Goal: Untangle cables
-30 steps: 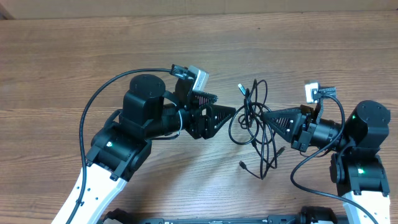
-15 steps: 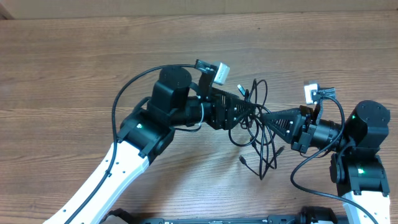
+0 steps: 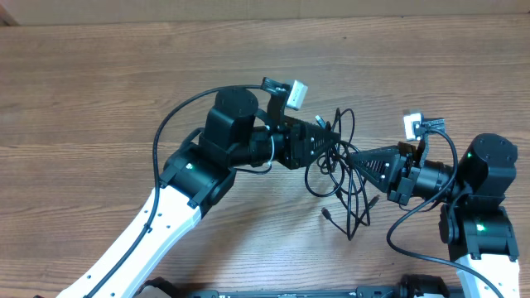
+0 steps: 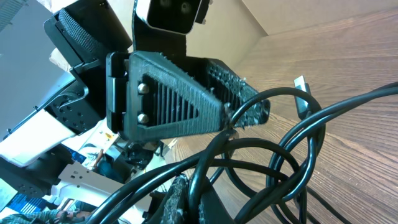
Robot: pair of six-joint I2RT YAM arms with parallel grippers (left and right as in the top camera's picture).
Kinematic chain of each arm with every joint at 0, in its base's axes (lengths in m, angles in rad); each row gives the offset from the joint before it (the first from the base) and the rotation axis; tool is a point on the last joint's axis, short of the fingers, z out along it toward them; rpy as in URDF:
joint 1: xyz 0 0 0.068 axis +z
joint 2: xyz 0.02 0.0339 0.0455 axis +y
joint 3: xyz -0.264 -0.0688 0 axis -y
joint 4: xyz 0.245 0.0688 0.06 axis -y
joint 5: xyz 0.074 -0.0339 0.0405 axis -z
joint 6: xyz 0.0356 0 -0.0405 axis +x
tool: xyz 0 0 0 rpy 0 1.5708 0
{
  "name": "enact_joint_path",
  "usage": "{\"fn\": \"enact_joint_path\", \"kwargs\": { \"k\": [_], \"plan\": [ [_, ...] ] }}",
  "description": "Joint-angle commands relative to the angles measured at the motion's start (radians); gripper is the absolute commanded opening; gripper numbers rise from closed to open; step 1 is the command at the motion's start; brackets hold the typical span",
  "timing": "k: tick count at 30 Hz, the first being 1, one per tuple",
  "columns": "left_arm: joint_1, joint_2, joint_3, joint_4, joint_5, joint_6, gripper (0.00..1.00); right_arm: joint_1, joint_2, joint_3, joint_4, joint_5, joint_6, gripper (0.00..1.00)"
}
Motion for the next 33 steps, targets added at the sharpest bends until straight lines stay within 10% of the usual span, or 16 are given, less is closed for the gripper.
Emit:
{"fn": "enact_joint_path", "kwargs": {
  "k": [1,13,33],
  "plan": [
    [-0.011,0.003,0.017,-0.013,0.004,-0.002,0.43,-0.002,-0.015,0.020,0.008,-0.020,-0.011,0.04],
    [-0.014,0.003,0.017,0.003,-0.026,-0.024,0.33,-0.002,-0.015,0.020,0.008,-0.032,-0.011,0.04],
    [-0.074,0.003,0.017,0.009,-0.039,-0.024,0.51,-0.002,-0.015,0.020,0.039,-0.060,-0.006,0.04]
  ]
}}
